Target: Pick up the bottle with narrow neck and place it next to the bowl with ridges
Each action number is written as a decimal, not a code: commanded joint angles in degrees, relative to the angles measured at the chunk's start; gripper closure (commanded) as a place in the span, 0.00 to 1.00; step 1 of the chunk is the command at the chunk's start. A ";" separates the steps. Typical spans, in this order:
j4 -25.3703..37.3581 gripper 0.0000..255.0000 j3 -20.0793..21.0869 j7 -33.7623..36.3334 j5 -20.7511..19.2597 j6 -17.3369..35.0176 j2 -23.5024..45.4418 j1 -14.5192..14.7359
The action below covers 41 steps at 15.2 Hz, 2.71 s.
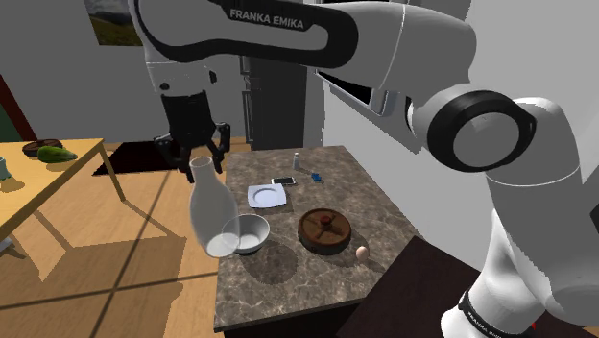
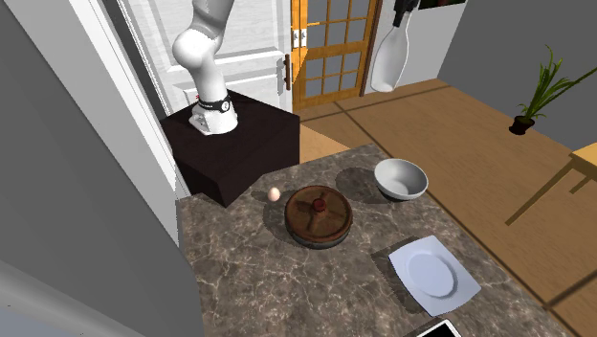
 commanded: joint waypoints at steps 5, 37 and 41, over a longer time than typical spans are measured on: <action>-8.46 1.00 0.05 0.03 0.24 6.26 -2.27 -0.41; -32.19 1.00 -0.26 -0.31 0.11 30.67 -1.56 -1.16; -33.62 1.00 -0.34 -0.30 -0.02 33.18 -0.47 -1.14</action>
